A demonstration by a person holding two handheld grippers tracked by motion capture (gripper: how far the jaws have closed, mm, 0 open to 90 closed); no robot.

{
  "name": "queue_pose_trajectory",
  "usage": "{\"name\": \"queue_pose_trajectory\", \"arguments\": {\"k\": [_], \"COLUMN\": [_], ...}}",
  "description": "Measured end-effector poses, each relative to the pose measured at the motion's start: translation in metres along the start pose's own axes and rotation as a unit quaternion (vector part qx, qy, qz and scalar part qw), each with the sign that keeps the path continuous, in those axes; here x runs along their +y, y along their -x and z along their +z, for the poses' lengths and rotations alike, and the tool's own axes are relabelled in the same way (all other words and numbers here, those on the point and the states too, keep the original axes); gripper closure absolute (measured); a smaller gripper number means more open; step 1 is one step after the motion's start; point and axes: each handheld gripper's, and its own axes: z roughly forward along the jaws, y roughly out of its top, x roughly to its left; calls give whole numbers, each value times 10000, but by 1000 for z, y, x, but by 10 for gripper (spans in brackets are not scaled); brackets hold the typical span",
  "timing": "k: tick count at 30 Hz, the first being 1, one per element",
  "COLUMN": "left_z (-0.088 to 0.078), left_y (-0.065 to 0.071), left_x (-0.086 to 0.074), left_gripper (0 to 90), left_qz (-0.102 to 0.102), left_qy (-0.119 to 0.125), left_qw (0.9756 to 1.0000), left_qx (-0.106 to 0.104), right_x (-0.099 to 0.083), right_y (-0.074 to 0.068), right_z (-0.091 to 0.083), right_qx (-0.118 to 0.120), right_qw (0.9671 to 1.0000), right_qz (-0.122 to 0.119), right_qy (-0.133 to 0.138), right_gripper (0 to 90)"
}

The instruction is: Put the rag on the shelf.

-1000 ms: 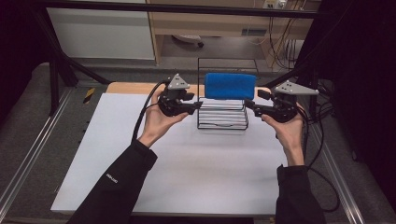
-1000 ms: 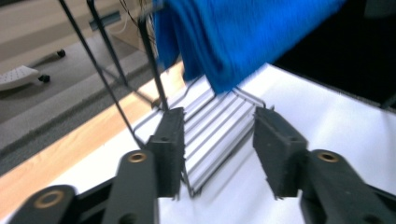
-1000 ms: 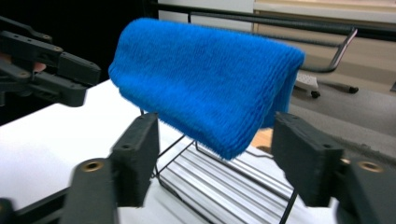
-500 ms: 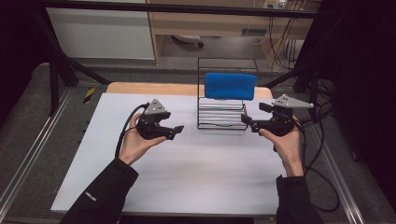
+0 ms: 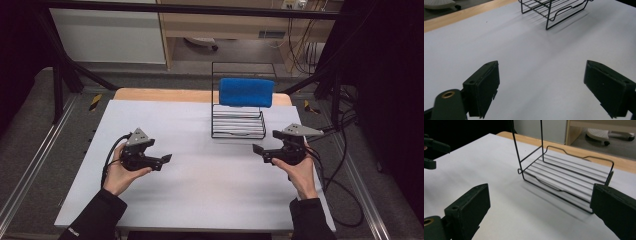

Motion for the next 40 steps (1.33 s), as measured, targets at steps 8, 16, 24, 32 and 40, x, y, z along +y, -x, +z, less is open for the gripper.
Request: {"name": "queue_pose_trajectory", "arguments": {"k": [8,16,24,32,40], "left_z": [-11,-18,-22,-25,-25], "left_y": [-8,-12,-17,-16,-17], "left_x": [-31,-61,-78,-90,-94], "left_gripper": [96,84,84,84,84], "left_qz": [-126,-174,-173,-149,-149], "left_qy": [-8,-185,-259,-271,-314], "left_qw": [9999,9995,9993,9993,9991], "left_qx": [115,168,190,198,253], "right_x": [-33,-65,-89,-103,-107], "right_y": [0,1,6,7,5], "right_z": [5,-1,-8,-13,-10], "right_qx": [80,93,214,255,252], "right_qw": [9994,9980,9967,9965,9953], "right_qz": [128,180,288,259,214], "right_qy": [-317,-597,-726,-752,-906], "right_gripper": [12,7,7,7,7]}}
